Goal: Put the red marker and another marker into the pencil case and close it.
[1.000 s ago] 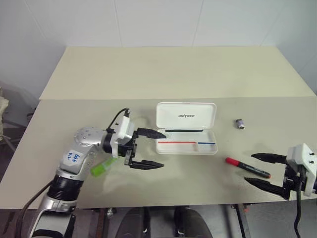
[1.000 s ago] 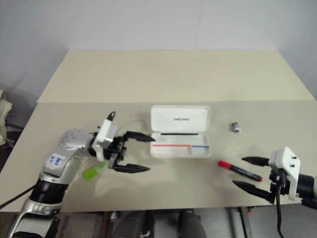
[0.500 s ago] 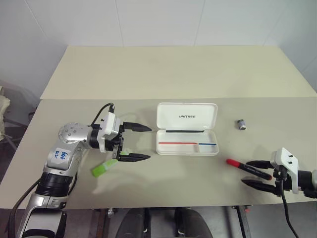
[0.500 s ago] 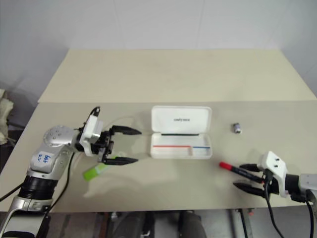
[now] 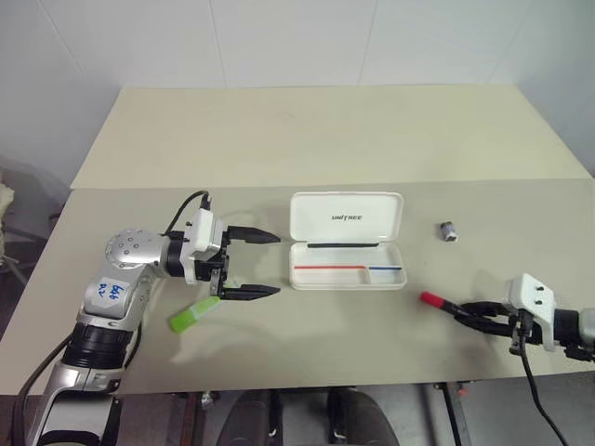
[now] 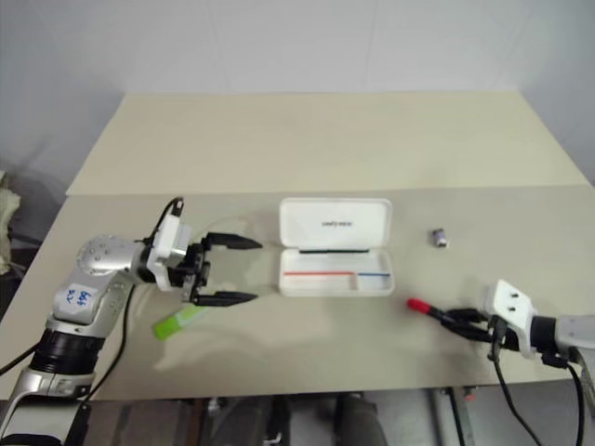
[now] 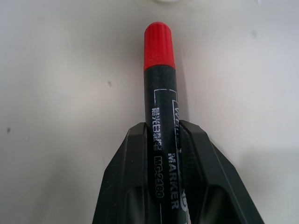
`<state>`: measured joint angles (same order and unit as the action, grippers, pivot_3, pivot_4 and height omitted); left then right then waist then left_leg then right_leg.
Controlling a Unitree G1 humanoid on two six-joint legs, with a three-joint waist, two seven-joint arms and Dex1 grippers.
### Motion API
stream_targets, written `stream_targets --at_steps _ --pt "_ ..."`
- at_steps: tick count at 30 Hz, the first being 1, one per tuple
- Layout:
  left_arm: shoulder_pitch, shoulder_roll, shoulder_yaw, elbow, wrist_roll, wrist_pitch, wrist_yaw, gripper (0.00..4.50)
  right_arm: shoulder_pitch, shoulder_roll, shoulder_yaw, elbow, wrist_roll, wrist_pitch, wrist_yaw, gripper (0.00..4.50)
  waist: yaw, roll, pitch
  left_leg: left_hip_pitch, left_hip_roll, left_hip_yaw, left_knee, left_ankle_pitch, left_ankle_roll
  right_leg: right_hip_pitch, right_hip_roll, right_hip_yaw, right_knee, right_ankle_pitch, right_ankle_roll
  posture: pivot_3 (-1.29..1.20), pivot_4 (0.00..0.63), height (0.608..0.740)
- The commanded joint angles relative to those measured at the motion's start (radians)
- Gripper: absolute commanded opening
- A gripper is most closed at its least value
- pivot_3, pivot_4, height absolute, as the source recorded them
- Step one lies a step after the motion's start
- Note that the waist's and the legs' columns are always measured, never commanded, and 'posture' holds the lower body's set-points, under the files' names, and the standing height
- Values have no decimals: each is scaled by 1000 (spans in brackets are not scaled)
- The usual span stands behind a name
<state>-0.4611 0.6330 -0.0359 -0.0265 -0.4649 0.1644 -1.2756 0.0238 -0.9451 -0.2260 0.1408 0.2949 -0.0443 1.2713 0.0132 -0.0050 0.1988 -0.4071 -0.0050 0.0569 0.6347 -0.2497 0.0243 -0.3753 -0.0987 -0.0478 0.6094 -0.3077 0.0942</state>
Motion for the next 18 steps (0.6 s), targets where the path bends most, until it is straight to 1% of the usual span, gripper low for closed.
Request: stream_targets --at_steps 1,4,7,12,15,18 --pt "5 17 37 -20 -7 -15 6 4500 -41 -19 -3 -25 14 -19 19 578 0 0 0 0 0 0 0 0 0 0 0 0 0 0 0 0 150 740" --pt "17 30 55 -13 -1 -24 7 4500 -137 -54 30 -56 19 35 51 578 -8 0 0 0 0 0 0 0 0 0 0 0 1 0 0 0 150 740" --pt "32 48 63 -12 11 -34 6 4500 -221 -58 82 -73 13 69 73 578 -16 1 0 0 0 1 0 0 0 -1 0 1 1 0 0 0 150 740" --pt "54 68 84 -29 2 -27 22 4500 -358 -17 169 -111 21 118 90 578 -17 1 0 0 1 0 -2 0 -1 -2 0 0 1 0 -1 0 150 740" --pt "83 79 102 -51 -3 -20 33 4500 -459 23 234 -130 15 161 91 578 -21 1 1 0 1 1 -2 0 -1 -2 -1 0 0 0 -1 0 150 740" --pt "100 78 106 -65 -1 -20 50 4500 -544 76 303 -105 -18 164 86 578 -20 1 1 0 1 1 -3 0 -1 -3 -1 0 0 0 -1 0 150 740"
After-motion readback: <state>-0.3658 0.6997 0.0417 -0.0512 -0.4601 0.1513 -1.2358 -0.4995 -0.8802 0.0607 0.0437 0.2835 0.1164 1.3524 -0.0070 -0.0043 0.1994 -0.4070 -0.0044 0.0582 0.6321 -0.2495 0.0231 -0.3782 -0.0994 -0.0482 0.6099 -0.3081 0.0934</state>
